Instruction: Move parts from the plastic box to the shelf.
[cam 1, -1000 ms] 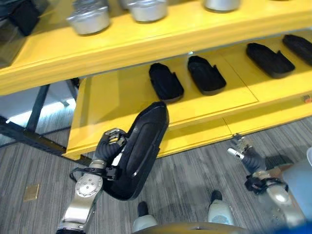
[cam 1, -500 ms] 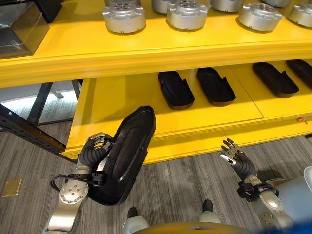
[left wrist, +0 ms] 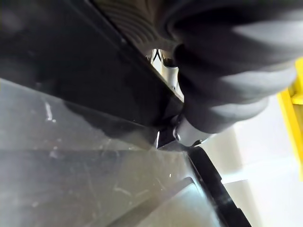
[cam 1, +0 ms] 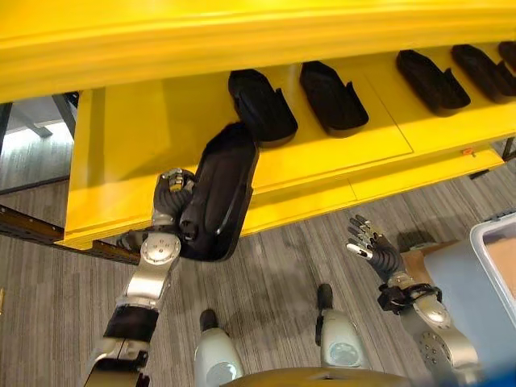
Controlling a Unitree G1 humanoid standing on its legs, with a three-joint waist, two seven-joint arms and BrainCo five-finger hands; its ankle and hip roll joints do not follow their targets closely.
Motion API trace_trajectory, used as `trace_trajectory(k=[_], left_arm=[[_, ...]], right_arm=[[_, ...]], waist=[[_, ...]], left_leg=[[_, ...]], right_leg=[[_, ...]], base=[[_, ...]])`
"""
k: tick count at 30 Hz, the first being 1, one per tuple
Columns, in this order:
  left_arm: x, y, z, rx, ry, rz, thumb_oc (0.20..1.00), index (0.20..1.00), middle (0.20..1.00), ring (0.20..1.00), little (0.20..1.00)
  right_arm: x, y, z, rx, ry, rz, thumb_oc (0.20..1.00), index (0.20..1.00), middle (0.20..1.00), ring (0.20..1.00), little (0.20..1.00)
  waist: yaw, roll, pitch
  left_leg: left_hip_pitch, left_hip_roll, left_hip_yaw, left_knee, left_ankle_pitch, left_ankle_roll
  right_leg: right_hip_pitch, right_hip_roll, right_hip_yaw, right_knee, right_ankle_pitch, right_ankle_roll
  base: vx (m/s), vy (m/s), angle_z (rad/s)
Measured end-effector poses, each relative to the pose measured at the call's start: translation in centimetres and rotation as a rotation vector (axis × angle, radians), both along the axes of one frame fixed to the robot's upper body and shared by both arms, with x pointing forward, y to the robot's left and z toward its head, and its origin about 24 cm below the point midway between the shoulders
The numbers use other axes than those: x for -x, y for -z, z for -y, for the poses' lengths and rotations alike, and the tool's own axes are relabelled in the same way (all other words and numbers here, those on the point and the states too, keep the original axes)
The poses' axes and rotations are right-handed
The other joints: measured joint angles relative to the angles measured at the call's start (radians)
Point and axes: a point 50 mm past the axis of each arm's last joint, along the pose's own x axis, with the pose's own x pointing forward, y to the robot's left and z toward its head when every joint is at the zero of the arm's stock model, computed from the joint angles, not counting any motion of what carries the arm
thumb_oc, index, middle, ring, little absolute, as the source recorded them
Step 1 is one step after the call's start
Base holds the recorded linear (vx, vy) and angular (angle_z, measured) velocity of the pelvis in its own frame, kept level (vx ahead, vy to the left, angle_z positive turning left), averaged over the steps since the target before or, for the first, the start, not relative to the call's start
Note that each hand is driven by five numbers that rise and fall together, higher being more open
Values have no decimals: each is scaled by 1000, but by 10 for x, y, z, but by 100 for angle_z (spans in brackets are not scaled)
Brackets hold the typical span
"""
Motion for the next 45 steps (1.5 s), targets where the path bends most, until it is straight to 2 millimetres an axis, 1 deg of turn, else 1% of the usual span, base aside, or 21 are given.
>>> trace_trajectory(k=[3,4,11,13,16,20,23,25,26,29,30,32,35,38,39,41,43,45], left_arm=[[-8,-15,2,47,-28,65,200,200,200,200,200],[-9,-16,1,61,-45,74,200,200,200,200,200],[-4,-13,-8,113,-120,86,200,200,200,200,200],[3,-4,-13,158,-163,72,200,200,200,200,200],[7,2,-16,182,-184,60,200,200,200,200,200],[8,1,-18,184,-206,66,200,200,200,200,200],[0,-1,-17,185,-208,65,200,200,200,200,200],[-12,-6,-14,180,-205,65,200,200,200,200,200],[-20,-11,-10,183,-191,74,200,200,200,200,200],[-29,-22,-4,195,-166,97,200,200,200,200,200],[-35,-25,-4,186,-162,89,200,200,200,200,200],[-46,-36,-13,159,-177,88,200,200,200,200,200],[-50,-45,-15,165,-177,105,200,200,200,200,200],[-58,-52,-13,142,-148,95,200,200,200,200,200],[-64,-60,-12,109,-132,93,200,200,200,200,200],[-70,-78,-14,101,-123,124,200,200,200,200,200],[-71,-79,-15,122,-120,123,200,200,200,200,200],[-71,-79,-16,119,-120,123,200,200,200,200,200]], right_arm=[[1,1,-2,-9,-8,-13,1000,1000,1000,1000,1000],[2,2,1,-1,-2,-22,1000,1000,1000,1000,1000],[3,3,3,7,3,-27,1000,1000,1000,1000,1000],[3,2,3,7,3,-26,1000,1000,1000,1000,1000],[3,2,3,7,2,-24,1000,1000,1000,1000,1000],[2,2,3,7,2,-21,1000,1000,1000,1000,1000],[2,1,3,8,4,-20,1000,1000,1000,1000,1000],[0,0,2,8,1,-13,1000,1000,1000,1000,1000],[-2,-1,0,6,-4,-7,1000,1000,1000,1000,1000],[-3,-2,-5,2,-24,-2,1000,1000,1000,1000,1000],[-3,-2,-7,0,-34,-4,1000,1000,1000,1000,1000],[-4,-3,-9,0,-46,1,1000,1000,1000,1000,1000],[-3,-2,-7,14,-51,-2,1000,1000,1000,1000,1000],[-3,-4,-4,28,-55,3,1000,1000,1000,1000,1000],[-4,-5,-4,31,-58,8,1000,1000,1000,1000,1000],[-3,-4,-5,28,-62,4,1000,1000,1000,1000,1000],[-3,-4,-6,27,-65,3,1000,1000,1000,1000,1000],[-3,-4,-6,26,-68,4,1000,1000,1000,1000,1000]], waist=[[-1,5,16],[-3,5,19],[0,5,22],[3,5,22],[6,3,23],[8,1,24],[4,1,26],[4,1,36],[1,0,38],[-10,-9,49],[-10,-10,50],[-23,-11,57],[-25,-9,70],[-27,-9,76],[-28,-8,77],[-28,-6,85],[-31,-5,86],[-29,-6,87]], left_leg=[[-37,3,-14,41,-10,1],[-42,4,-15,50,-14,1],[-56,14,-22,67,-17,0],[-54,15,-27,66,-17,0],[-56,14,-36,67,-17,0],[-57,14,-41,69,-18,0],[-60,14,-44,74,-19,-2],[-70,14,-50,88,-25,-2],[-92,15,-54,106,-30,-2],[-115,14,-60,122,-33,-1],[-119,14,-64,125,-33,-2],[-129,14,-66,137,-33,-8],[-129,14,-68,141,-34,-8],[-142,15,-73,165,-52,-5],[-165,14,-78,180,-57,-5],[-204,11,-89,211,-60,-10],[-212,9,-96,221,-65,-9],[-218,9,-100,224,-69,-8]], right_leg=[[-31,-1,4,45,-14,-1],[-38,-1,6,57,-19,-4],[-61,5,7,96,-37,-9],[-61,5,6,107,-45,-10],[-60,5,4,119,-53,-11],[-61,2,-7,127,-63,-14],[-62,2,-8,132,-66,-15],[-65,1,-9,142,-70,-12],[-84,0,-10,151,-72,-10],[-106,-3,-8,174,-75,-14],[-111,-3,-9,179,-80,-15],[-128,-3,-7,207,-85,-12],[-131,-5,-7,217,-91,-13],[-145,-9,-5,247,-117,-20],[-164,-12,-4,262,-121,-19],[-195,-14,-3,285,-120,-17],[-202,-17,-4,296,-126,-12],[-206,-17,-5,305,-137,-16]], base=[[-72,-24,4],[-68,-27,1],[-26,-15,0],[-1,-19,5],[9,-8,7],[0,-3,4],[0,0,0],[-23,-6,4],[0,0,0],[0,0,0],[0,0,0],[0,0,0],[0,0,0],[-4,-1,1],[-12,-5,5],[-13,-5,6],[-1,-14,6],[2,-11,6]])
